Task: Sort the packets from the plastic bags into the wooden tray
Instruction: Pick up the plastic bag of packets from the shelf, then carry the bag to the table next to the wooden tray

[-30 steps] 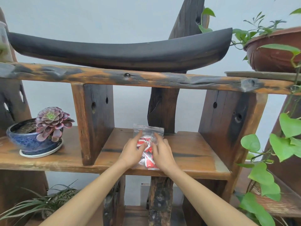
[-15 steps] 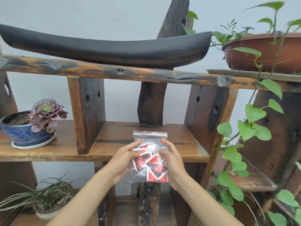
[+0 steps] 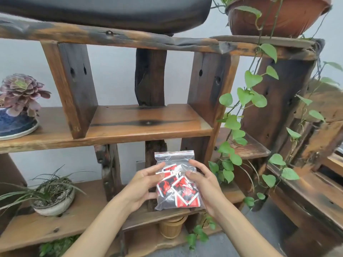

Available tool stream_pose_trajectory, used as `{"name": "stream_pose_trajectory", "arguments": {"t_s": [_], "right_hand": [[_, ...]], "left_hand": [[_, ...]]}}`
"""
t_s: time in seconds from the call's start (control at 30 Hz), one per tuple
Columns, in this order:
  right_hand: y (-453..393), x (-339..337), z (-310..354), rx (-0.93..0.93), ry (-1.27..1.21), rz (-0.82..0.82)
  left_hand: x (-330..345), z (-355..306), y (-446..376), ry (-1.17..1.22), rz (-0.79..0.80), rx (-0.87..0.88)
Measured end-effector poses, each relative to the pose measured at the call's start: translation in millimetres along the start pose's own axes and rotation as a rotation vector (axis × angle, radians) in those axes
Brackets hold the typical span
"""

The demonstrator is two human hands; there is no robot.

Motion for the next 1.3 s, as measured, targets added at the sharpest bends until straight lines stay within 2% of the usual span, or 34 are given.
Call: {"name": "stream_pose_trajectory", "arguments": {"t_s": [0.3, 0.57, 0.9, 1.3], "right_hand": [[62.6, -69.1, -63.3, 0.05, -0.036, -0.196], [125.1, -154.1, -105.4, 0.073, -0.037, -0.414], [230.9, -279.2, -138.6, 0.065, -0.143, -0.685], [413.4, -431.0, -187.4, 0.044, -0.327, -1.049]], "left_hand": [[39.9, 77.4, 31.4, -0.044, 0.129, -0.129], [105.7, 139.5, 54.8, -0.168, 0.283, -0.17], [229.6, 209.6, 103.1, -0.38, 0.546, -0.205], [399.5, 315.0, 234.2, -0.601, 0.868, -0.249]]}}
Point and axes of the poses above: each hand's wrist, its own y-axis away from the middle knuckle, its own x-axis out of the palm, z = x × y, the point moved 9 cm from there along -y, towards the middle knuckle, and after that the axes turned 8 degrees about -z, right-handed, at the moved point
